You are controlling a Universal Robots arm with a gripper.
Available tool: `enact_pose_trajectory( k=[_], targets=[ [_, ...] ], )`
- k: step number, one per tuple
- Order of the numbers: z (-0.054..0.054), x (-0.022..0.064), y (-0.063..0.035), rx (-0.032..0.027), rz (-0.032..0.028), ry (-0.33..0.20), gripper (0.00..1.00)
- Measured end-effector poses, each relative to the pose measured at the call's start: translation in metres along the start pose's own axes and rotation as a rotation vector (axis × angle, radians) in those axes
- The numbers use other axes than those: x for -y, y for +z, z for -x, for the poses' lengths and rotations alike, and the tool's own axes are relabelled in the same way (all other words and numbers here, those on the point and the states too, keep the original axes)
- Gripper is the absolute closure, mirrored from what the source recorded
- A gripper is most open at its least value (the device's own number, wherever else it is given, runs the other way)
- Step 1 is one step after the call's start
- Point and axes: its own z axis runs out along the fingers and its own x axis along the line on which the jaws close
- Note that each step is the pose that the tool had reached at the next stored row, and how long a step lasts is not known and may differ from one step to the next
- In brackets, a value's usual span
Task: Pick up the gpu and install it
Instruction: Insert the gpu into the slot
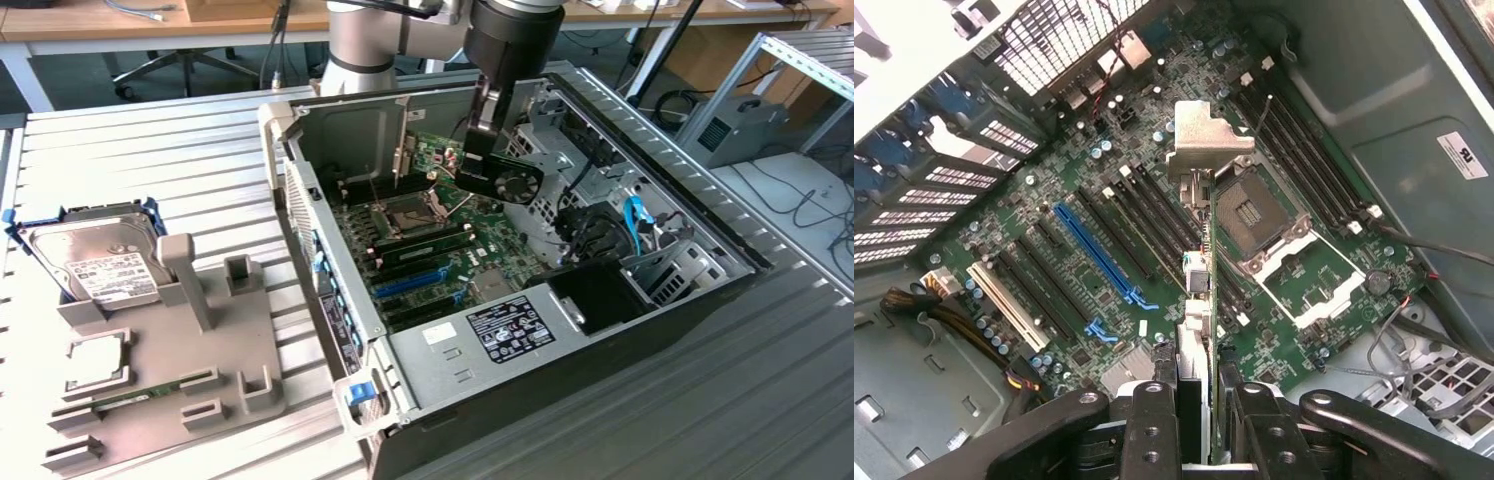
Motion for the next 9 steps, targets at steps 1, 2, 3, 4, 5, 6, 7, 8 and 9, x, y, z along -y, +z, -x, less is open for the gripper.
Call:
enact_pose_trajectory(
  k=[1,2,3,4,5,6,7,8,9],
  targets=[
    [0.0000,0.0000,0.0000,0.0000,0.0001,-0.001,0.74],
    [0.0000,0.0000,0.0000,0.0000,0.0001,-0.002,0.74],
    [0.0000,0.0000,0.0000,0.0000,0.0001,-0.003,0.74],
    [0.0000,0.0000,0.0000,0.0000,0.0002,-0.005,0.74],
    [0.0000,0.0000,0.0000,0.0000,0.0002,-0.006,0.74],
    [0.0001,0.0001,0.0000,0.0000,0.0002,-0.007,0.74],
    [0.0001,0.0001,0.0000,0.0001,0.0002,-0.008,0.74],
    [0.0001,0.0001,0.0000,0.0000,0.0003,-0.009,0.74],
    [0.0001,0.0001,0.0000,0.0001,0.0003,-0.010,0.74]
  ],
)
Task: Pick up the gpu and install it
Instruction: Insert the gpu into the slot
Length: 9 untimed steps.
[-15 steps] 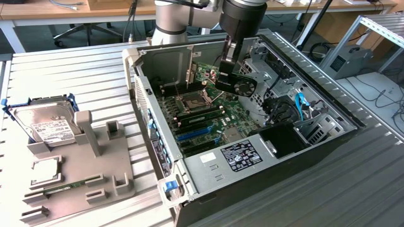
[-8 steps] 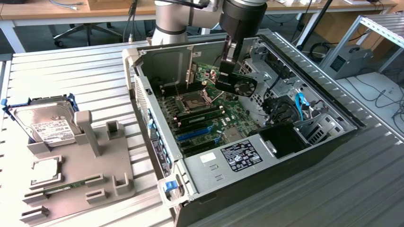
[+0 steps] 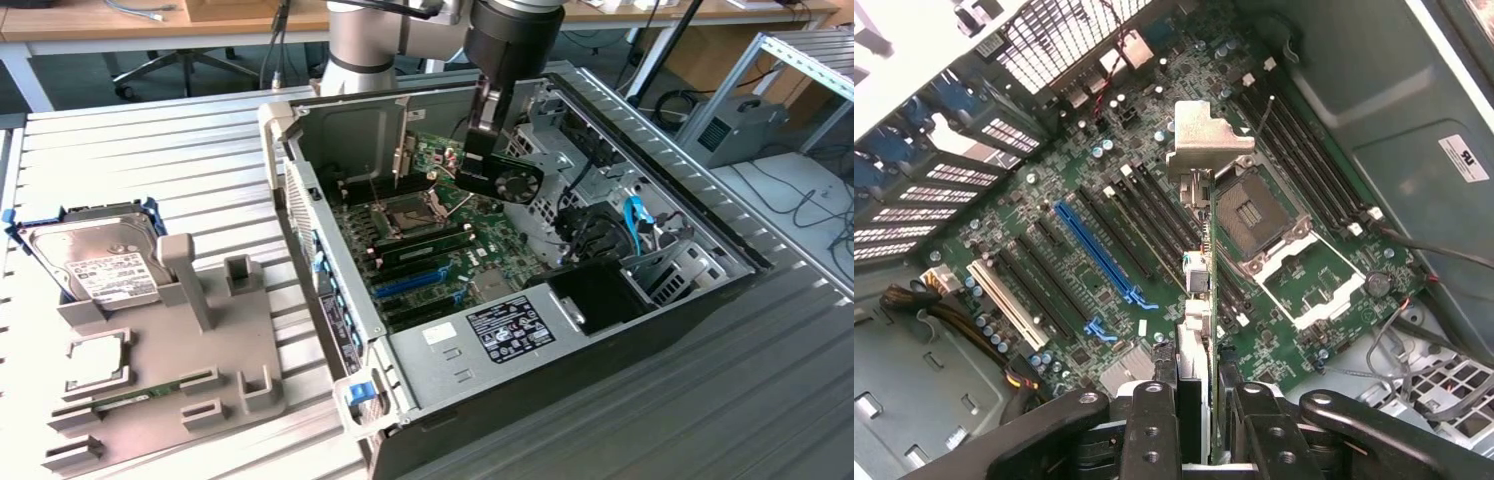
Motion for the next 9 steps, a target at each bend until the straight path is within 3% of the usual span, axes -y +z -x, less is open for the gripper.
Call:
enact_pose_trajectory(
  k=[9],
  targets=[
    [0.0003,0.0004,0.0000,0.0001,0.0003,-0.010,0.74]
  ],
)
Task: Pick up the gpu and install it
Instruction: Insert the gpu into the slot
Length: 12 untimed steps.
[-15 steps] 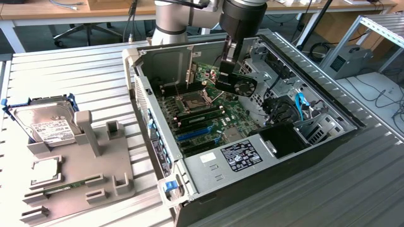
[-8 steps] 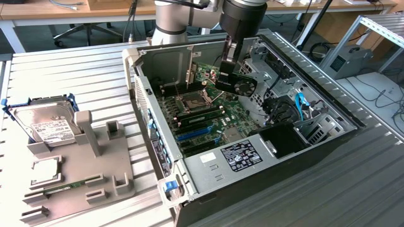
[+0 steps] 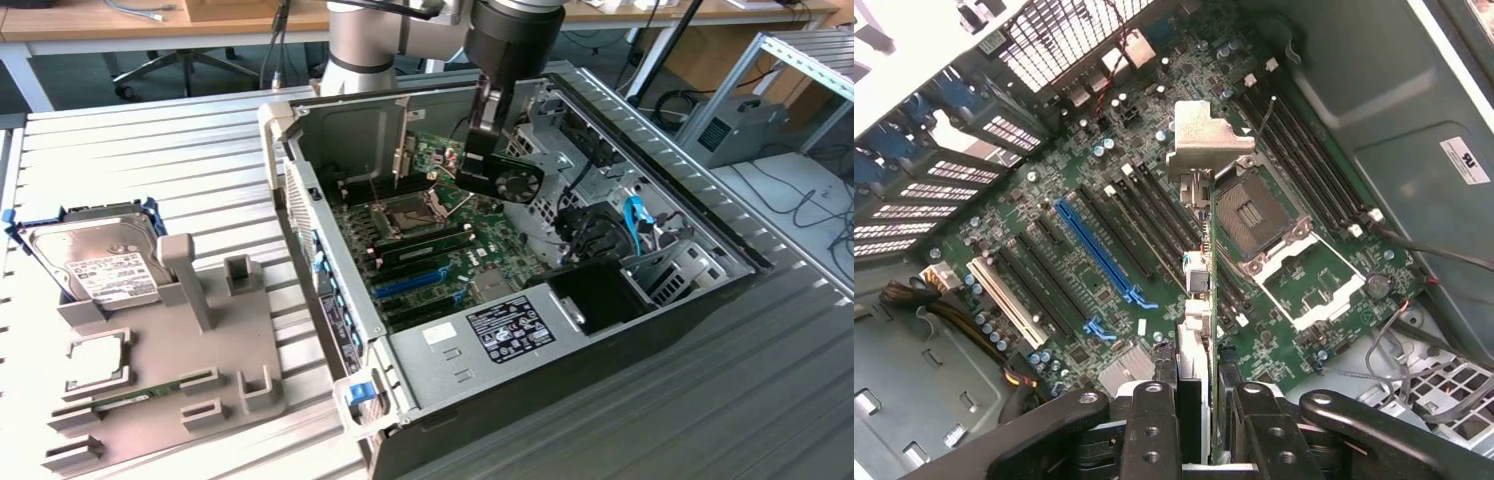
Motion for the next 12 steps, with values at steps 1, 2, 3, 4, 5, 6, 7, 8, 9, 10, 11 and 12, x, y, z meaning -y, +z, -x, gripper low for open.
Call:
enact_pose_trajectory(
  k=[1,2,3,4,5,6,7,8,9,10,11,12],
  targets=[
    [0.0000,0.0001,0.0000,0.0000,0.0000,-0.001,0.74],
    [0.0001,0.0001,0.0000,0.0000,0.0000,-0.002,0.74],
    [0.0001,0.0002,0.0000,0.0000,0.0001,-0.003,0.74],
    [0.0002,0.0002,0.0000,0.0000,0.0001,-0.004,0.74],
    [0.0002,0.0002,0.0000,0.0000,0.0001,-0.005,0.74],
    [0.0002,0.0003,0.0000,0.0000,0.0001,-0.005,0.74],
    [0.0002,0.0003,0.0000,0.0000,0.0002,-0.007,0.74],
    [0.0003,0.0003,0.0000,0.0000,0.0002,-0.007,0.74],
    [0.0003,0.0004,0.0000,0.0001,0.0002,-0.008,0.74],
    [0.0003,0.0004,0.0000,0.0000,0.0002,-0.009,0.74],
    [0.0004,0.0005,0.0000,0.0001,0.0003,-0.011,0.74],
    [0.0004,0.0005,0.0000,0.0001,0.0003,-0.013,0.74]
  ],
)
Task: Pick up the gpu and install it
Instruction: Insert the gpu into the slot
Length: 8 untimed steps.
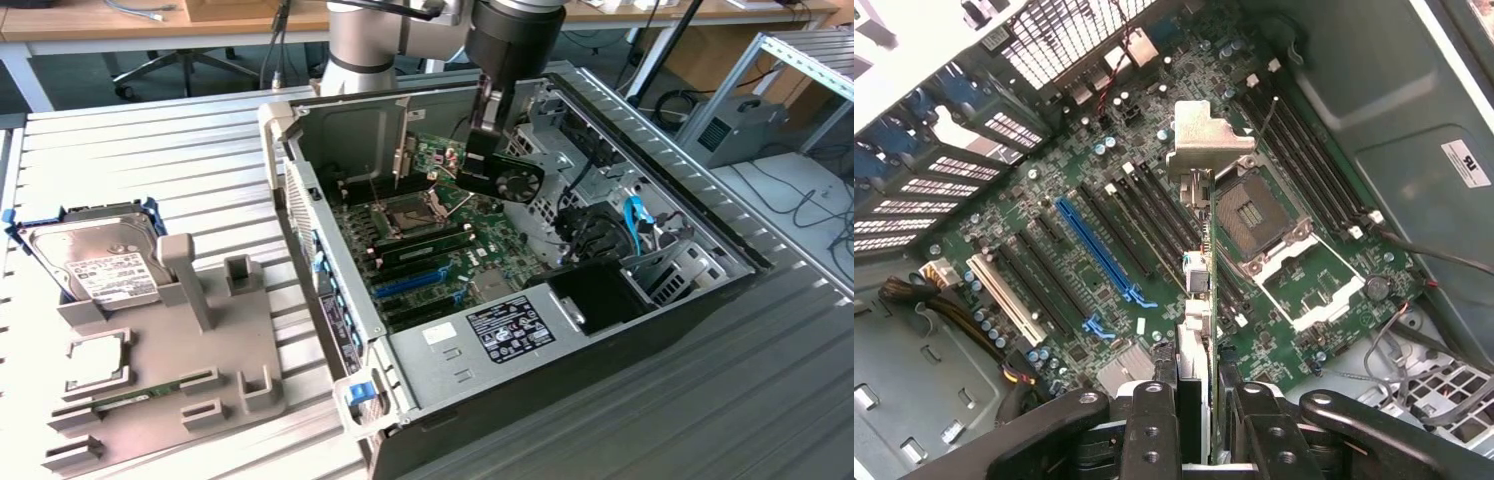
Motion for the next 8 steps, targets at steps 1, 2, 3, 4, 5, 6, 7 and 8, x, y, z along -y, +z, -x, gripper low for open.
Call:
enact_pose_trajectory(
  k=[1,2,3,4,5,6,7,8],
  targets=[
    [0.0000,0.0000,0.0000,0.0000,0.0001,-0.001,0.74],
    [0.0000,0.0000,0.0000,0.0000,0.0001,-0.002,0.74],
    [0.0000,0.0000,0.0000,0.0001,0.0001,-0.004,0.74],
    [0.0001,0.0000,0.0000,0.0000,0.0001,-0.005,0.74],
    [0.0001,0.0001,0.0000,0.0000,0.0002,-0.006,0.74],
    [0.0001,0.0001,0.0000,0.0001,0.0002,-0.007,0.74],
    [0.0001,0.0001,0.0000,0.0001,0.0002,-0.008,0.74],
    [0.0001,0.0001,0.0000,0.0001,0.0003,-0.009,0.74]
  ],
)
